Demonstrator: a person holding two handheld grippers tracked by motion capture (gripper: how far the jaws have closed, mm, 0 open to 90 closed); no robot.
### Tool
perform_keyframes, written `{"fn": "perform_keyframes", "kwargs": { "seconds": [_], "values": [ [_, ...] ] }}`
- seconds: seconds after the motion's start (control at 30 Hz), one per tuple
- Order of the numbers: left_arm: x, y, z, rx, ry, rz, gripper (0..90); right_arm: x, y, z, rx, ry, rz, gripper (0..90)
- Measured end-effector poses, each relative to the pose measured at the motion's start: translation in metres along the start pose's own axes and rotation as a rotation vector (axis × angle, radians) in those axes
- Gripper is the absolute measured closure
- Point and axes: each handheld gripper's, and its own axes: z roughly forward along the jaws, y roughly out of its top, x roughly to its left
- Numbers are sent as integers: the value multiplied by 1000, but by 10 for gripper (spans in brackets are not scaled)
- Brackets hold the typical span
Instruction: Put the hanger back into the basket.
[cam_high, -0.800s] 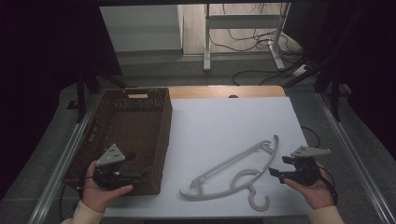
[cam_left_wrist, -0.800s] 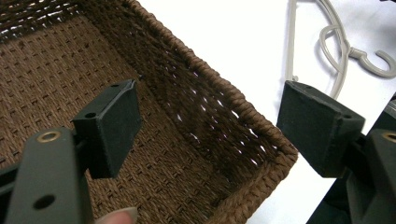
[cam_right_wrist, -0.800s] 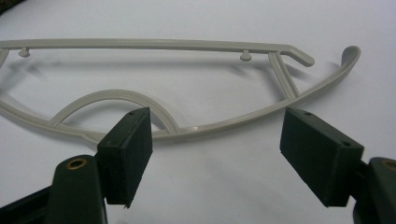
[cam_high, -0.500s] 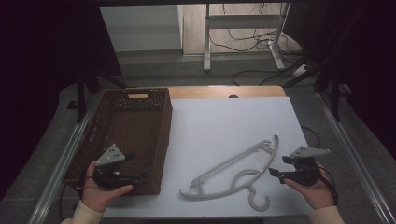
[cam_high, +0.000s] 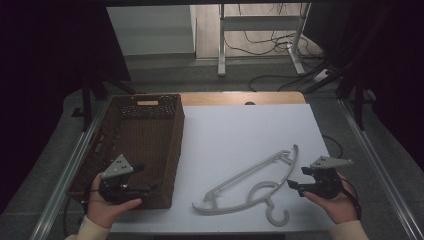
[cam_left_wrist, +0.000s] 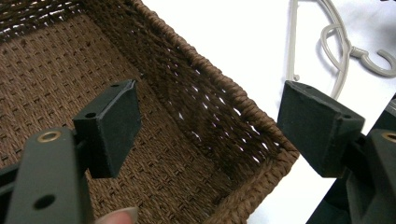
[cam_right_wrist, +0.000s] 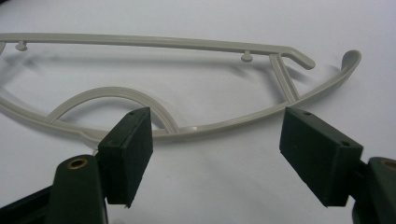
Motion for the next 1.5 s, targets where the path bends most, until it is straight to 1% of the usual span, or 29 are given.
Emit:
{"fn": "perform_keyframes", "kwargs": {
  "seconds": [0.17, 0.33, 0.4, 0.53, 0.63, 0.77, 0.83, 0.93, 1.1, 1.17, 1.23, 1.3, 1.5],
  "values": [
    [-2, 1, 0, -2, -2, 5, 214, 0, 0, 1, 2, 0, -6, 256],
    [-8, 4, 2, 3, -17, 20, 214, 0, 0, 1, 3, 1, -4, 257],
    [-11, 5, 4, 4, -29, 28, 213, 0, 0, 1, 5, 2, -5, 257],
    [-13, 6, 6, -2, -87, 30, 213, 0, 0, 1, 7, 3, -5, 257],
    [-16, 7, 7, -1, -125, 50, 213, 0, 0, 1, 5, 3, -5, 257],
    [-21, 11, 9, 18, -165, 87, 214, 0, 0, 1, 6, 1, -2, 257],
    [-24, 13, 11, 26, -177, 100, 213, 0, 0, 1, 6, 1, -2, 257],
    [-28, 16, 13, 35, -192, 104, 213, 0, 0, 1, 6, 3, -2, 257],
    [-36, 22, 20, 44, -209, 125, 216, 0, 0, 2, 5, 5, -2, 257],
    [-41, 26, 23, 50, -212, 146, 218, 0, 0, 2, 4, 6, 1, 257],
    [-47, 30, 26, 49, -229, 173, 221, 0, 0, 2, 4, 6, 1, 257],
    [-53, 34, 30, 62, -241, 198, 226, -1, 0, 2, 5, 7, 2, 257],
    [-65, 41, 47, 99, -291, 231, 241, -2, 0, 3, 6, 9, 1, 257]
  ]
}}
